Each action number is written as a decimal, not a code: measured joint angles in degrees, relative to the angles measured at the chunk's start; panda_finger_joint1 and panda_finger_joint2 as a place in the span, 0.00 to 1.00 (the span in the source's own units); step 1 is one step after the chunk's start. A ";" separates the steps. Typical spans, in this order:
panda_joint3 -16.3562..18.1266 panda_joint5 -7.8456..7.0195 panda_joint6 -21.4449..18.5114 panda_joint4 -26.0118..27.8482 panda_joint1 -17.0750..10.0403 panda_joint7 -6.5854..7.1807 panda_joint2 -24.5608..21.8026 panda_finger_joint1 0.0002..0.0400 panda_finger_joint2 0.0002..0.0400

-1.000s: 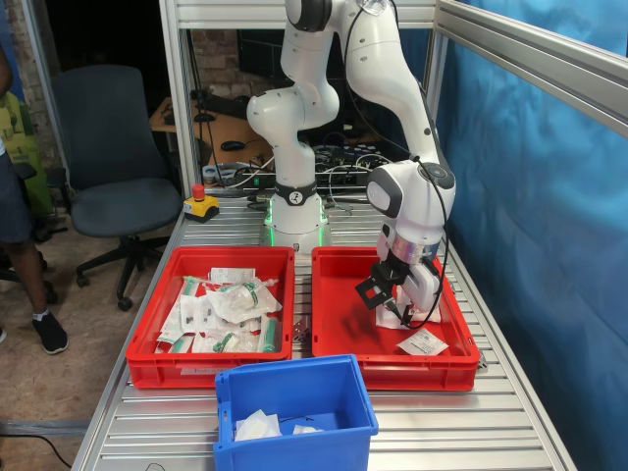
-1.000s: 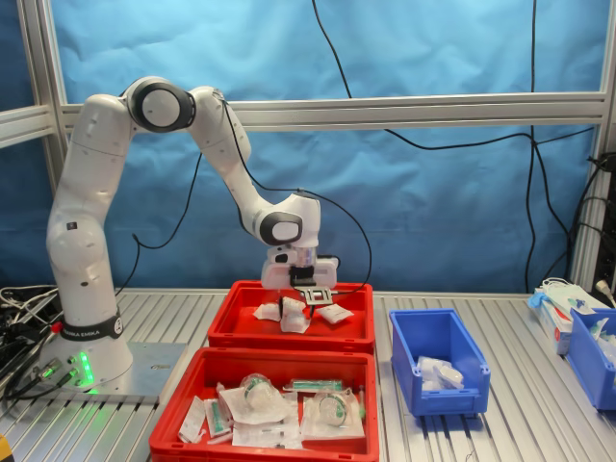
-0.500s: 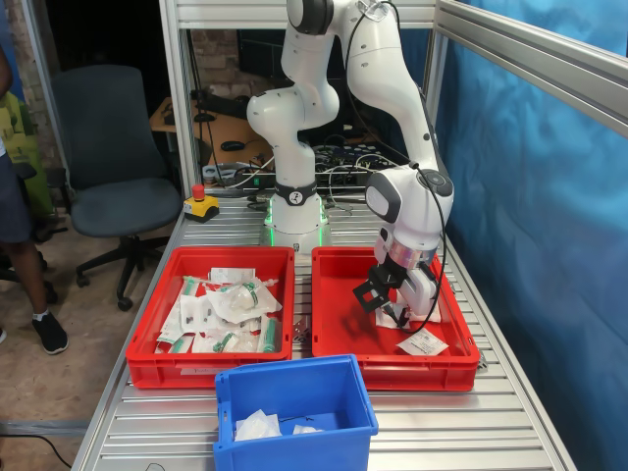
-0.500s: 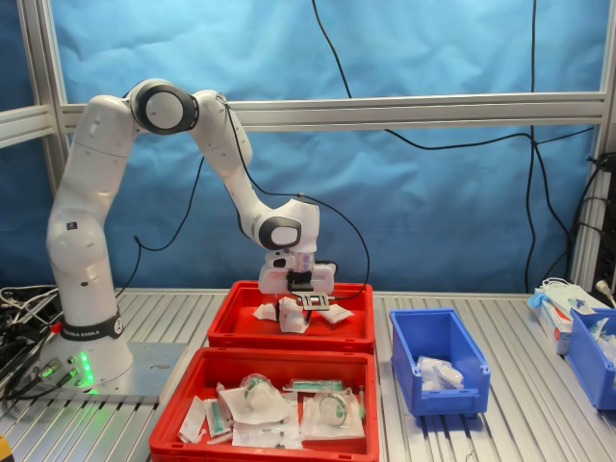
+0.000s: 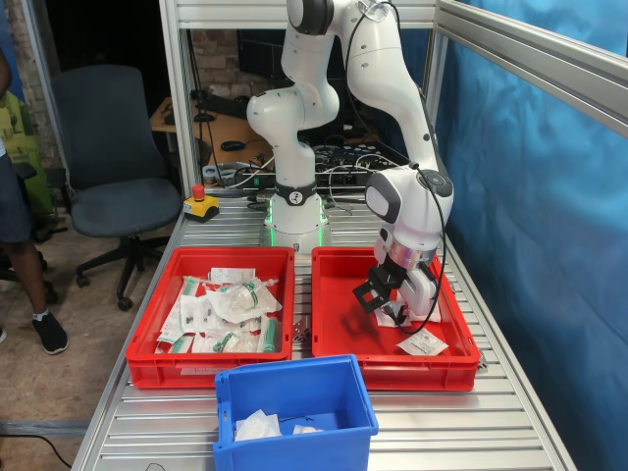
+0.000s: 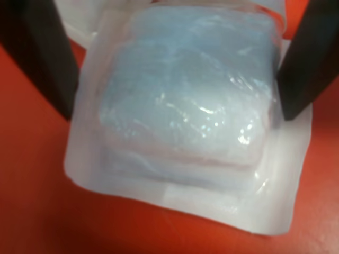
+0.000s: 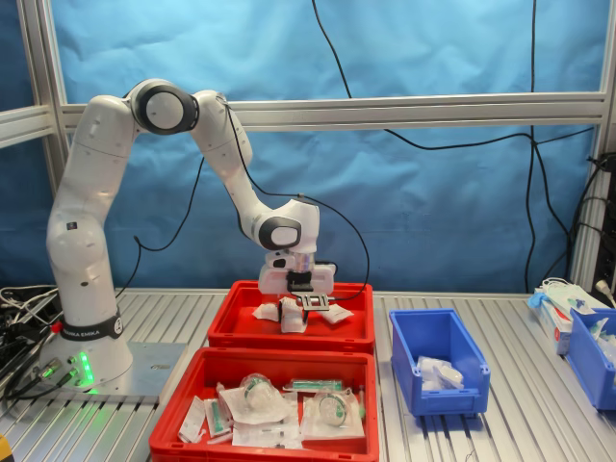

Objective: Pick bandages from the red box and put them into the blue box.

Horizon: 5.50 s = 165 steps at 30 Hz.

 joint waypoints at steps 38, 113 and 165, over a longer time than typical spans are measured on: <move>-0.96 0.00 0.39 0.13 0.55 0.00 -0.08 0.10 0.10; -30.46 9.85 -23.31 46.01 -0.82 -8.63 8.22 0.10 0.10; -31.94 10.89 -21.96 53.85 -3.56 -8.63 16.96 0.10 0.10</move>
